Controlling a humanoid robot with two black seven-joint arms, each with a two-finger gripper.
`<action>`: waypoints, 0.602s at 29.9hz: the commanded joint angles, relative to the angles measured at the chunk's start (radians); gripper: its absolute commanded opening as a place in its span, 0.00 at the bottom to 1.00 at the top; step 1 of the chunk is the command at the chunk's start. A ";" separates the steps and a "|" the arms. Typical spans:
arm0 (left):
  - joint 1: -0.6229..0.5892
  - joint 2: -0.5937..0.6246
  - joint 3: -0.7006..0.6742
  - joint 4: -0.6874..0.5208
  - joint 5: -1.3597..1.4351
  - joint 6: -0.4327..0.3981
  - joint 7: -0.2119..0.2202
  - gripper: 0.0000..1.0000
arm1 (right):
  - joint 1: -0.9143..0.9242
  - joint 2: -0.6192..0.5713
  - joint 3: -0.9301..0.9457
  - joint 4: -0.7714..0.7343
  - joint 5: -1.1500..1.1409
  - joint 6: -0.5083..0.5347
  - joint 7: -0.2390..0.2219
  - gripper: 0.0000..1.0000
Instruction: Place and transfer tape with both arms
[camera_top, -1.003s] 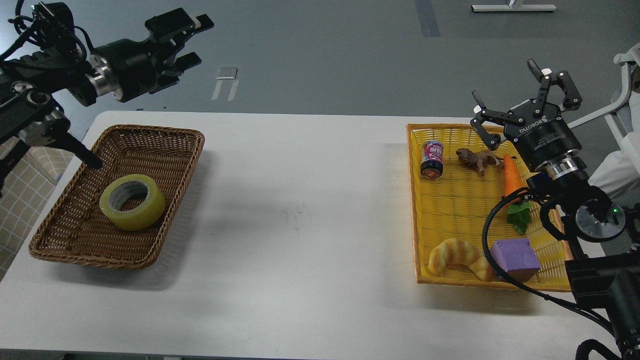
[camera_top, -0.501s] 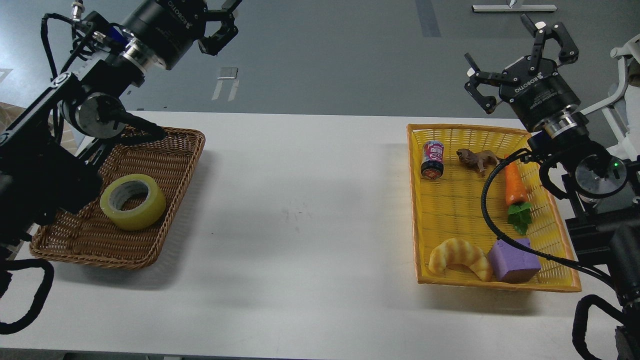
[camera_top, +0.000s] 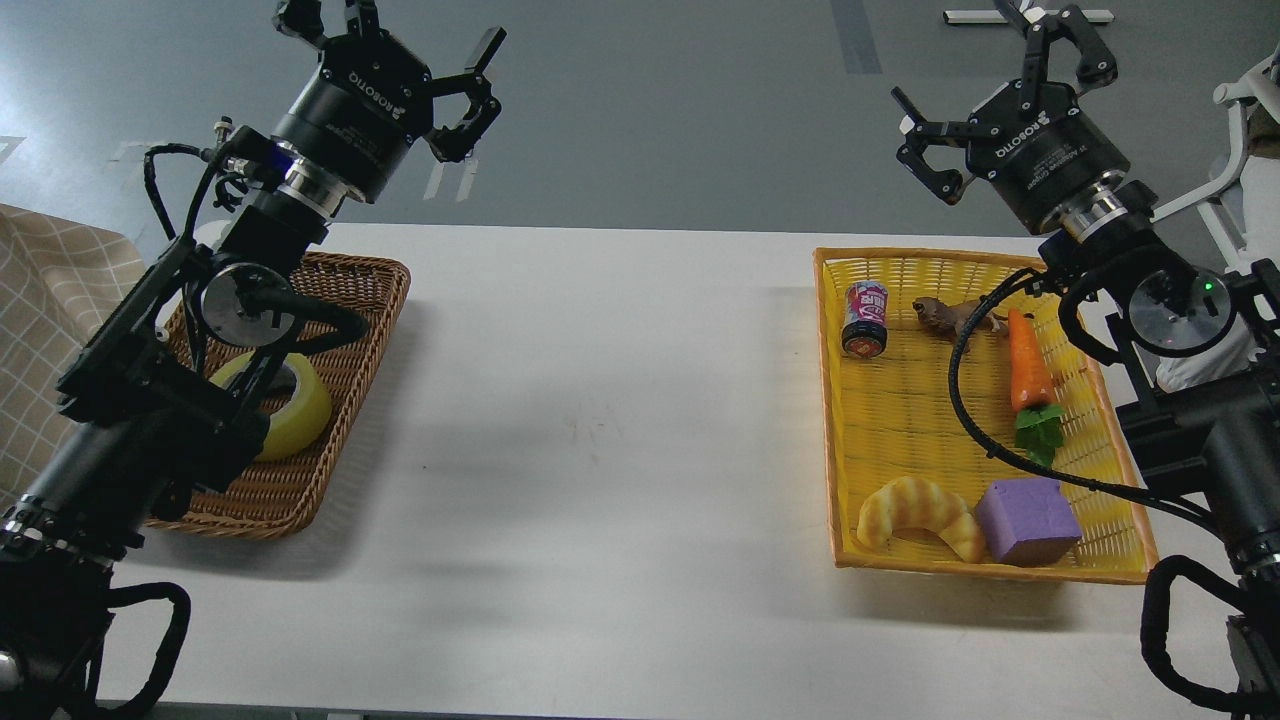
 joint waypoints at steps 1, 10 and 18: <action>0.001 -0.001 -0.006 -0.001 -0.001 -0.002 0.000 0.98 | 0.008 0.003 -0.003 -0.021 -0.013 0.000 0.000 1.00; 0.007 -0.010 -0.013 -0.006 -0.001 -0.004 0.002 0.98 | 0.009 0.003 -0.002 -0.003 -0.041 0.000 0.000 1.00; -0.006 -0.011 -0.014 0.015 -0.001 -0.004 0.006 0.98 | -0.012 0.008 -0.003 0.040 -0.039 0.000 0.000 1.00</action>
